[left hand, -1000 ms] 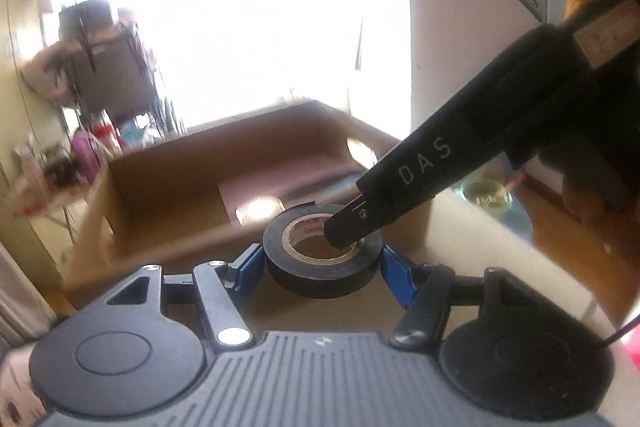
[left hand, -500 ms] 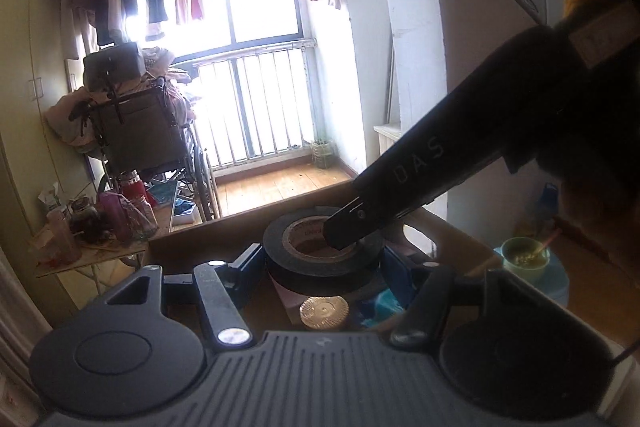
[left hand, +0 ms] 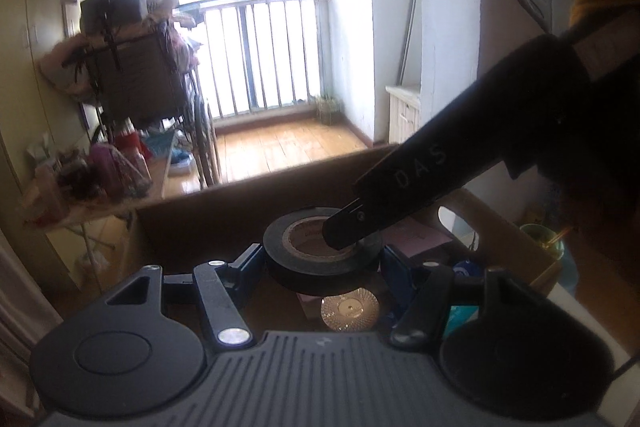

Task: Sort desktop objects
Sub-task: 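Carry the tape roll with the right gripper over the box, then lower the tape roll into the box beside the tin and open the right gripper, then withdraw the right tool from the box toward the plush doll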

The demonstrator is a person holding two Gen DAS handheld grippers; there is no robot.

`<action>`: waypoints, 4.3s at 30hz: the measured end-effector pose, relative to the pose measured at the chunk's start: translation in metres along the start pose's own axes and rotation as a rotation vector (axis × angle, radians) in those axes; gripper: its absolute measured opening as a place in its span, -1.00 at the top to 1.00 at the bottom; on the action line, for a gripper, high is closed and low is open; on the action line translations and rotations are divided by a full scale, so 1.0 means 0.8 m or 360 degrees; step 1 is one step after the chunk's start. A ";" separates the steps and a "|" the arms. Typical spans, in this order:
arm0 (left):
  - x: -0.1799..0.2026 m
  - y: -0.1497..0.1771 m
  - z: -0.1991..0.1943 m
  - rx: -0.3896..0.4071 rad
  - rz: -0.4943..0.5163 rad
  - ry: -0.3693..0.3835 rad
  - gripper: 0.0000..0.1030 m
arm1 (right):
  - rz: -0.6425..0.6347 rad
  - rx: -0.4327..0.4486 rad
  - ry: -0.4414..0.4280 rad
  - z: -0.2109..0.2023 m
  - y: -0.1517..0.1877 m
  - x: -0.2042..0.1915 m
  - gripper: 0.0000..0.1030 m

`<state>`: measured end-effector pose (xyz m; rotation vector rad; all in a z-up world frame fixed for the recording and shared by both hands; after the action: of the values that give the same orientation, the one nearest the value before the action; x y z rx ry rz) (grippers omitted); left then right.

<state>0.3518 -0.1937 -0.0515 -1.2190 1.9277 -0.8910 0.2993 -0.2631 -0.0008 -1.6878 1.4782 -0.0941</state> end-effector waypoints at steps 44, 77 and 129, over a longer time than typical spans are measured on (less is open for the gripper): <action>-0.010 0.102 0.130 -0.0990 -0.0335 0.0625 -0.52 | 0.0266 -0.0774 0.0033 0.104 0.075 0.082 0.62; -0.005 0.107 0.142 -0.1100 -0.0267 0.0662 -0.66 | 0.0399 -0.1067 0.0014 0.123 0.099 0.092 0.63; -0.118 0.125 -0.282 -0.0024 -0.0661 -0.0316 -1.00 | -0.0316 0.0391 0.0414 -0.155 0.187 -0.113 -0.98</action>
<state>0.1511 -0.0308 0.0042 -1.6864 1.5530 -0.9194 0.0874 -0.2427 0.0233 -1.6596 1.4134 -0.5988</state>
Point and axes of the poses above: each gripper's, at about its wrist camera, not at the fingertips, and z roughly the way its jaws point, x to its right, y to its underside, the point moved 7 cm from there along z, roughly the way its jaws point, and after that the axes turned 12 degrees about -y, right-handed, at the moved point
